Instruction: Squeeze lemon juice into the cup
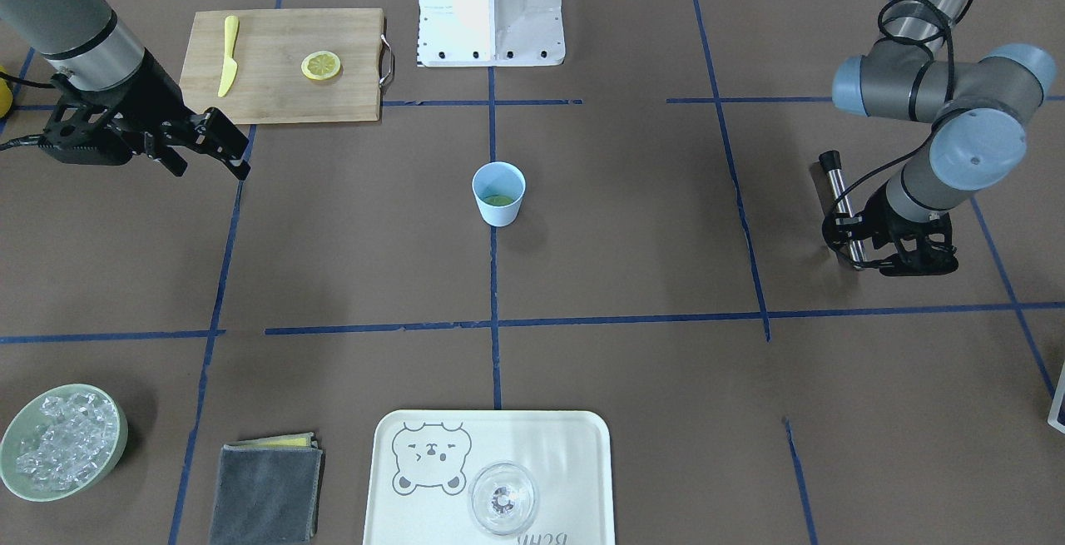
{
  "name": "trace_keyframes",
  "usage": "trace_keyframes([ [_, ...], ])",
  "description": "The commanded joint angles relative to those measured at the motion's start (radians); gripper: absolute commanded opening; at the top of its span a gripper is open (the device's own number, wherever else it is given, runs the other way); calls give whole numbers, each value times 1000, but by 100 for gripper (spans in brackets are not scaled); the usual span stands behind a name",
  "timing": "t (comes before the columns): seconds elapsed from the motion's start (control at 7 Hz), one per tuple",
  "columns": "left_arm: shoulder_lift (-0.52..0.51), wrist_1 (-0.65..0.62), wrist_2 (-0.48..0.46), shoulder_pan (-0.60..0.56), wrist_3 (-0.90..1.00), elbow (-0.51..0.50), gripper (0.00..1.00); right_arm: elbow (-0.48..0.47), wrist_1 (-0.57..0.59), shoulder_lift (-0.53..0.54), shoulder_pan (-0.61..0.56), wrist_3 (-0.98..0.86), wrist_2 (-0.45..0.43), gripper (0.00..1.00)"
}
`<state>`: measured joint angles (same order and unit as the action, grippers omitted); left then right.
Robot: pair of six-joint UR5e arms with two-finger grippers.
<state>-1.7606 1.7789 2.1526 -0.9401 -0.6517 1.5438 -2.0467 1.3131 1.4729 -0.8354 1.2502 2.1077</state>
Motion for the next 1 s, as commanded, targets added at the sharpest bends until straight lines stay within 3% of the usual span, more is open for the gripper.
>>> trace_keyframes([
  [0.0,-11,-1,53,-69,10,59,100,-18,0,4,-2,0,-6,100],
  [0.29,-13,-16,56,-217,68,186,100,-12,17,1,-11,-18,35,100],
  [0.43,-10,-18,61,-295,151,197,100,-13,17,18,-55,-23,55,100],
  [0.86,102,-18,165,-461,532,176,100,38,20,163,-241,-398,196,100],
])
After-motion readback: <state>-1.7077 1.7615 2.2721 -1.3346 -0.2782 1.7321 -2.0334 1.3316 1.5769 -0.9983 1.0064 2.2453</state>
